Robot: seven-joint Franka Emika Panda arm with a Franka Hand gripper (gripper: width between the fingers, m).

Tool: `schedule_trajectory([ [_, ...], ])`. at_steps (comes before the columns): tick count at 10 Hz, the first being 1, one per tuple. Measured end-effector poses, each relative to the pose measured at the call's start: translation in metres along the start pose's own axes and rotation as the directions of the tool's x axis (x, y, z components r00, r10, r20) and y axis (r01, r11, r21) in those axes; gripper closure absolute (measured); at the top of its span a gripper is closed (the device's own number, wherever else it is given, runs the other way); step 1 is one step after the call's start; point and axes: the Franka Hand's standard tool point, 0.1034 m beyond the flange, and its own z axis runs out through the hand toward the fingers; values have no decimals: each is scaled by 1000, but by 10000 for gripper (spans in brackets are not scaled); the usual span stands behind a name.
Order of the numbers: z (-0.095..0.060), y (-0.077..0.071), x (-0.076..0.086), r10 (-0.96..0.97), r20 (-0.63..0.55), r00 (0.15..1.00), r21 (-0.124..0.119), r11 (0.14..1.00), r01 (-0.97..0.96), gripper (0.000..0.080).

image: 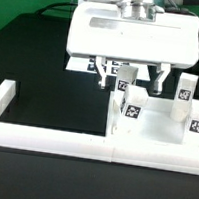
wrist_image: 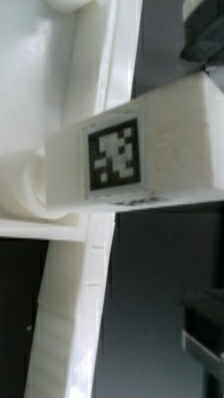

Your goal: Assemble square table

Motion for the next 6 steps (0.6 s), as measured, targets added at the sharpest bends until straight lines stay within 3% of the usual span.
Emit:
schedule_trajectory([
  [5,0,-1,0,2,3,1000,3,1000,-2,151],
  [6,1,-12,3,69,69,995,39,997,-72,151],
])
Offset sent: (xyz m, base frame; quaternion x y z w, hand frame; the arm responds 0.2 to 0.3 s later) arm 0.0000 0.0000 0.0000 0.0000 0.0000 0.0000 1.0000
